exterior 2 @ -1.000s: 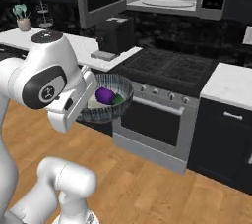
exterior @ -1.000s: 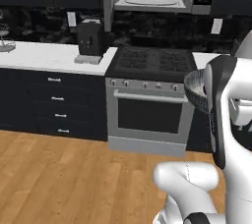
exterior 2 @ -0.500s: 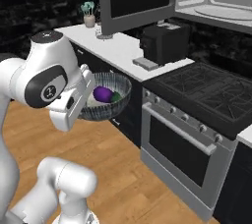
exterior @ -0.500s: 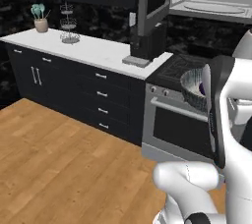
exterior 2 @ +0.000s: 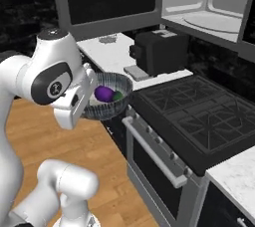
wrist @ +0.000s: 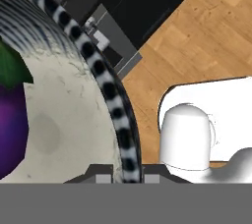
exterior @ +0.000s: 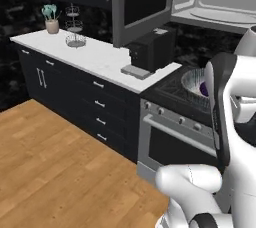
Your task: Pick the eggplant from the sink and place it in the bowl. Then pick the bowl and place it in the microwave. Then close the microwave door and press the start button.
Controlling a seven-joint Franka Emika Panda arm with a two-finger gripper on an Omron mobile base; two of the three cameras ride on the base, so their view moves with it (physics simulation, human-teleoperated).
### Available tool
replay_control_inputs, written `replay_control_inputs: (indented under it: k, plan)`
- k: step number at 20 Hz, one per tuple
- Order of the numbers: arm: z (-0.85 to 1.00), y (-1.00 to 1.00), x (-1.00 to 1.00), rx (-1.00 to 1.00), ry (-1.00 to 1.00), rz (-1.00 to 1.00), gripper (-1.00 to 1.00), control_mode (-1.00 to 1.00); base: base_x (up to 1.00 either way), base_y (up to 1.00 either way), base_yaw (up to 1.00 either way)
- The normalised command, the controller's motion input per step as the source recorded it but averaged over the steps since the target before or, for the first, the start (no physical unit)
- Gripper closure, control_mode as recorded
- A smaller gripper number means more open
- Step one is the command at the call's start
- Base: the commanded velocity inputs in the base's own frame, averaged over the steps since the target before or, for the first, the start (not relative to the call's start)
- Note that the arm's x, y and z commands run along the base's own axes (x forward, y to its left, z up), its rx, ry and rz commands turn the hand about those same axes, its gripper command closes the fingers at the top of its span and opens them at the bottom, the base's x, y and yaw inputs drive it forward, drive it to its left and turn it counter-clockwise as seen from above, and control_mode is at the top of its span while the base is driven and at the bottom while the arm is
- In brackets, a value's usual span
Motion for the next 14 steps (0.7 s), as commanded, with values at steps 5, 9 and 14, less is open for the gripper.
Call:
replay_control_inputs:
  k: [5, 9, 14]
  plan:
    - [0.00, 0.00, 0.00, 0.00, 0.00, 0.00, 1.00, 1.00, 0.00, -0.32, -0.18]
    - [0.00, 0.00, 0.00, 0.00, 0.00, 0.00, 1.00, 1.00, 0.00, -0.36, -0.31]
    - [0.00, 0.00, 0.00, 0.00, 0.00, 0.00, 1.00, 1.00, 0.00, -0.54, -0.47]
